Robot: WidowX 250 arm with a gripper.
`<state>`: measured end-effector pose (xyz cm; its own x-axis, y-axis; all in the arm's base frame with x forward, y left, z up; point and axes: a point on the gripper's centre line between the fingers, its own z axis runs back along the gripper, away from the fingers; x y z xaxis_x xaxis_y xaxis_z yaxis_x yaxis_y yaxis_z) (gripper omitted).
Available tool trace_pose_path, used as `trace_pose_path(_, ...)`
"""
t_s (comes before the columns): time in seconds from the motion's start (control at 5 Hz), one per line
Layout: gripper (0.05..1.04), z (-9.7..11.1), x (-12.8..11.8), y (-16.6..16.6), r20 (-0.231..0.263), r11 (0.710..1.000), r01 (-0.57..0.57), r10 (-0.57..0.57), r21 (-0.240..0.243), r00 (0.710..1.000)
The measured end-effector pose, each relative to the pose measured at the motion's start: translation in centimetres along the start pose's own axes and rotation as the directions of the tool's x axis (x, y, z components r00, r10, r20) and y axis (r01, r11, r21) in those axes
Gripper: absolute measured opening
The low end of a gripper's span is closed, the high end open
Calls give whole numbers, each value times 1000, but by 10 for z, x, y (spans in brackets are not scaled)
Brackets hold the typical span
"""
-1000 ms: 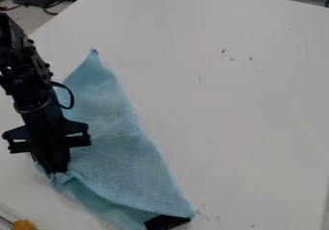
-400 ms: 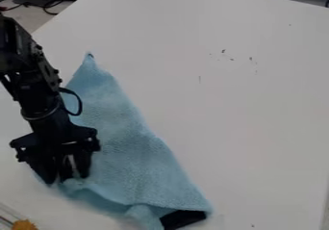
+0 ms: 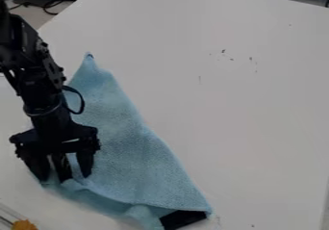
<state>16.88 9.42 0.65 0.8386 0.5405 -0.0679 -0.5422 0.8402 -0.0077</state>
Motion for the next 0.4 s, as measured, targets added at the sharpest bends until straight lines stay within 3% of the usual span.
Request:
trace_pose_path(0.2,1001,7,1,-3,-20,998,11,-10,68,1000)
trace_pose_path(0.4,1001,9,4,-4,-12,998,8,-8,68,1000)
